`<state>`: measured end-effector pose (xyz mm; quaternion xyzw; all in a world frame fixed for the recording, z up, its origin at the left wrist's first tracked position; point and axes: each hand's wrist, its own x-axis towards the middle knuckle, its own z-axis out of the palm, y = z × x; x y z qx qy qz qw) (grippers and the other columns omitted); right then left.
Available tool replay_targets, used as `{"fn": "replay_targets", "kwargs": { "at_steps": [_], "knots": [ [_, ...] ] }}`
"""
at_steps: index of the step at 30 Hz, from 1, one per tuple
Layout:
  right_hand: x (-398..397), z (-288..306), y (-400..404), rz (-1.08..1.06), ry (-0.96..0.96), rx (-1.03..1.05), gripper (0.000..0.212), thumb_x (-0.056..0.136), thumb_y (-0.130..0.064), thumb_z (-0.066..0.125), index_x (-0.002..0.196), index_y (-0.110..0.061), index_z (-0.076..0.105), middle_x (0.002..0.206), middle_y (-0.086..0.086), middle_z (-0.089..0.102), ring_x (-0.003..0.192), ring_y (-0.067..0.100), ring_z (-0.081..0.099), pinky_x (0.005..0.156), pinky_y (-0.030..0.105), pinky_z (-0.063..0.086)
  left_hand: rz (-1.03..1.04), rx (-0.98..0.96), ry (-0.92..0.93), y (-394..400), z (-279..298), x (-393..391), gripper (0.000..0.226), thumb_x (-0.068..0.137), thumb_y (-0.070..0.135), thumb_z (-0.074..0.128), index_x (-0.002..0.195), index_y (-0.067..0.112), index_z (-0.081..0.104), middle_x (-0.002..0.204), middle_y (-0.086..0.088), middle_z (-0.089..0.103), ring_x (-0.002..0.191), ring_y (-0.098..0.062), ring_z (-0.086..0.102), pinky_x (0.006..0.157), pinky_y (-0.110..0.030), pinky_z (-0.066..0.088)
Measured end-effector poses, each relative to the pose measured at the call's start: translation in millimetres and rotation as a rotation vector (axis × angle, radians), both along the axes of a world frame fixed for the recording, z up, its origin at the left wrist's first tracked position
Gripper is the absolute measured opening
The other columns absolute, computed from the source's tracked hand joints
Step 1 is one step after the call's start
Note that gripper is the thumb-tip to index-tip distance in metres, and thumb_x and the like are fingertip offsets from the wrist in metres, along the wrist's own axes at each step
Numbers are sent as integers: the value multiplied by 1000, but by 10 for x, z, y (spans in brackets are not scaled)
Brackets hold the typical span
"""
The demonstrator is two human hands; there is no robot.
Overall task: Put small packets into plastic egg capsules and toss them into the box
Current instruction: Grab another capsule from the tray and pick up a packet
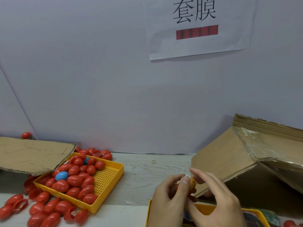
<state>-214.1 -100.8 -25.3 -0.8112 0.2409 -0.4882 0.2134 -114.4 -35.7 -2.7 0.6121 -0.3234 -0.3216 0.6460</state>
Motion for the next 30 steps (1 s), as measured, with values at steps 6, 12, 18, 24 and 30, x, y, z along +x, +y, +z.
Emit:
{"fn": "replay_targets", "kwargs": {
  "at_steps": [6, 12, 18, 24, 30],
  "knots": [
    [0, -29, -16, -1, 16, -1, 67, 50, -12, 92, 109, -33, 67, 93, -21, 64, 99, -3, 56, 75, 15, 46, -10, 12, -15, -10, -18, 33, 34, 100, 18, 50, 82, 16, 80, 82, -14, 75, 77, -28, 74, 81, -49, 58],
    [19, -29, -21, -12, 30, 3, 67, 51, -15, 93, 110, -30, 66, 95, -24, 62, 104, -5, 52, 67, 14, 50, 0, -8, -21, -24, -29, 26, 38, 101, 18, 49, 79, 17, 80, 80, -13, 75, 78, -25, 75, 72, -34, 61],
    [11, -28, -23, 21, 5, 15, 67, 52, -12, 92, 110, -34, 66, 97, -25, 63, 101, -10, 54, 73, 0, 44, 67, -29, -19, -30, -10, -9, 32, 98, 19, 54, 81, 22, 80, 78, -10, 75, 75, -26, 74, 78, -50, 59],
    [22, -20, -20, 41, -5, 5, 69, 52, -11, 92, 110, -36, 63, 98, -25, 63, 101, -9, 54, 74, 3, 46, 66, -33, -36, -29, 2, -7, 33, 99, 16, 53, 81, 17, 81, 76, -13, 75, 70, -28, 74, 66, -36, 61],
    [20, -31, -27, 26, 21, -5, 66, 49, -10, 93, 108, -27, 68, 95, -25, 63, 105, -7, 52, 72, -3, 42, 81, 14, -33, -21, -20, -51, 40, 100, 24, 50, 75, 24, 80, 72, -8, 75, 71, -23, 75, 76, -42, 61]
  ]
}}
